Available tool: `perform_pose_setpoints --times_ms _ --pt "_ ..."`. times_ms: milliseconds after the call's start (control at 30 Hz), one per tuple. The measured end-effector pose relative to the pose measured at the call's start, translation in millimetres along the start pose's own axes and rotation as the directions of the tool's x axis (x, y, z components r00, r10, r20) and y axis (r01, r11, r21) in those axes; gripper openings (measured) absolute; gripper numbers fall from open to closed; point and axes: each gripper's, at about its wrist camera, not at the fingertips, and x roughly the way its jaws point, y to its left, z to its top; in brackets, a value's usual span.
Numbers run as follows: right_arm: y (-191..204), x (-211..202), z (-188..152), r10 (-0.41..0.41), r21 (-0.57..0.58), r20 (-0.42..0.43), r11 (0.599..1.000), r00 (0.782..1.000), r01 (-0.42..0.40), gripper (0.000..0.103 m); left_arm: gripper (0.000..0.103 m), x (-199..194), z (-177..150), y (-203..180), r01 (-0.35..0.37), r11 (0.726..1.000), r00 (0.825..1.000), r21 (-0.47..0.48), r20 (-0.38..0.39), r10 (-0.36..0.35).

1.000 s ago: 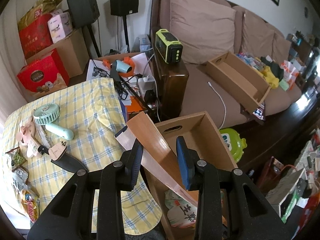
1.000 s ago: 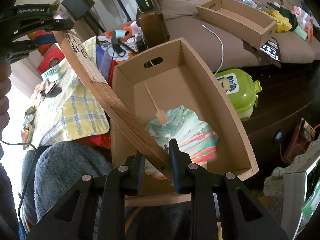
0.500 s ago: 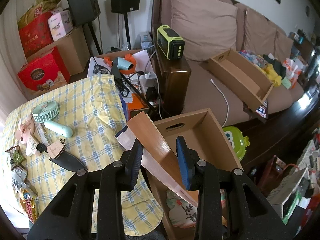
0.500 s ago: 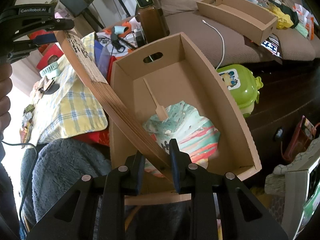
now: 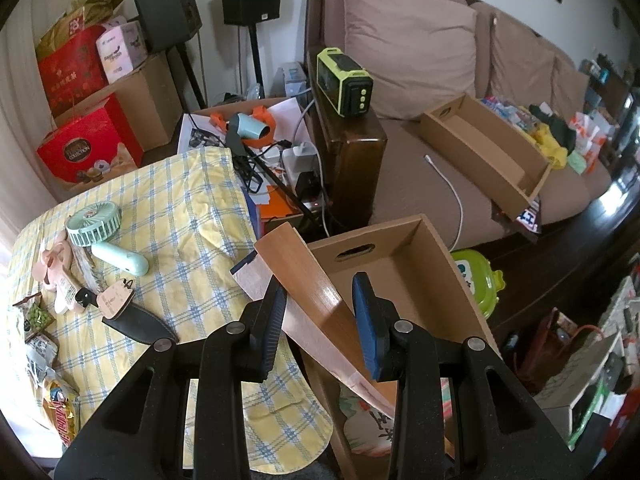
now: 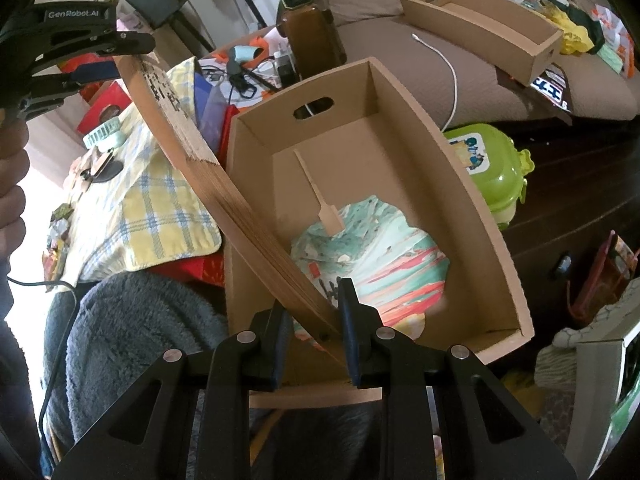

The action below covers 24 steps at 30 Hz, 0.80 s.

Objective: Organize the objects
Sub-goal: 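Lower the board into the cardboard box with both tools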

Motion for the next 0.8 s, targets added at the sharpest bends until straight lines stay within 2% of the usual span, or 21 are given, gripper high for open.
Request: perform_pose_setpoints --times_ms 267,800 --pt "-8.3 2.1 -1.6 0.012 0.013 -0.006 1.0 1.0 -0.012 0.022 0.032 0.2 -0.5 0.9 0.027 1.0 0.999 0.015 -0.024 -0.027" --pt "-8.6 5.7 -1.5 0.012 0.012 -0.016 1.0 1.0 -0.011 0.022 0.032 1.2 -2.4 -2.2 0.012 1.0 1.0 0.015 -0.018 -0.011"
